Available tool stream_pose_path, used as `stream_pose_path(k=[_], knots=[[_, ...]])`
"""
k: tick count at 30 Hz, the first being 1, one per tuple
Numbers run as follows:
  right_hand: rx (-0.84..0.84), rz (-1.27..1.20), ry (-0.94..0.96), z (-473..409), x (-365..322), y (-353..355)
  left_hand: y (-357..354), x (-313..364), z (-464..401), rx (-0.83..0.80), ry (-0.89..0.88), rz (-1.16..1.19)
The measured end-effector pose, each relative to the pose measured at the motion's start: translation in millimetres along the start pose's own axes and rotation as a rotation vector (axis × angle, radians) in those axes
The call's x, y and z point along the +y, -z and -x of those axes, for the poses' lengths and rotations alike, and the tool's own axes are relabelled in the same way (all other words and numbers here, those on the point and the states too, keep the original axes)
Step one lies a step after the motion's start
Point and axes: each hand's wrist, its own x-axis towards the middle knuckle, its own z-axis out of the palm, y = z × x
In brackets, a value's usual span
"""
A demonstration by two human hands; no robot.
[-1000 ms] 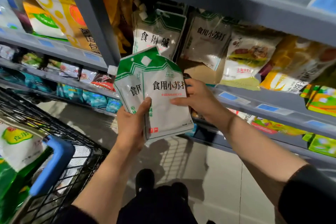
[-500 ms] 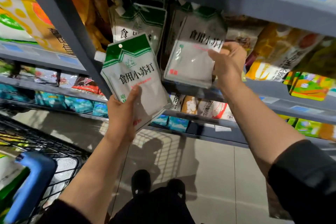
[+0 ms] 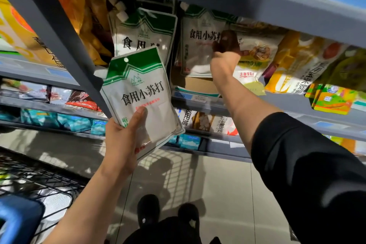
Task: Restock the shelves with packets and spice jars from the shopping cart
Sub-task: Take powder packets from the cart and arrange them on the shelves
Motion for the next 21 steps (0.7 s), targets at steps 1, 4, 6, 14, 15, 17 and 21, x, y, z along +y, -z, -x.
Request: stream_pose_path(k=[1, 4, 6, 14, 15, 17, 21], knots=[[-0.052, 0.030, 0.016, 0, 1, -1, -1, -1, 0, -0.008, -0.002, -0.007], [-0.063, 0.146, 0.103, -1, 12, -2, -3, -3, -1, -0.005, 0.010, -0.011], [0.089, 0.457, 0.458, 10, 26, 2, -3, -2, -1, -0.002, 0.015, 0.000], [-0.379, 1.574, 1.015, 3, 61, 14, -2, -3, -5, -0.014, 0.002, 0.045], [-0.409, 1.535, 0.944, 1, 56, 10, -3, -4, -6, -0.015, 0.001, 0.042], [-0.425, 1.436, 0.802, -5, 53, 1, -7, -6, -6, -0.019, -0.001, 0.038], [-0.276, 1.127, 0.848, 6, 61, 0, -13, -5, -4, -0.039, -0.002, 0.062]])
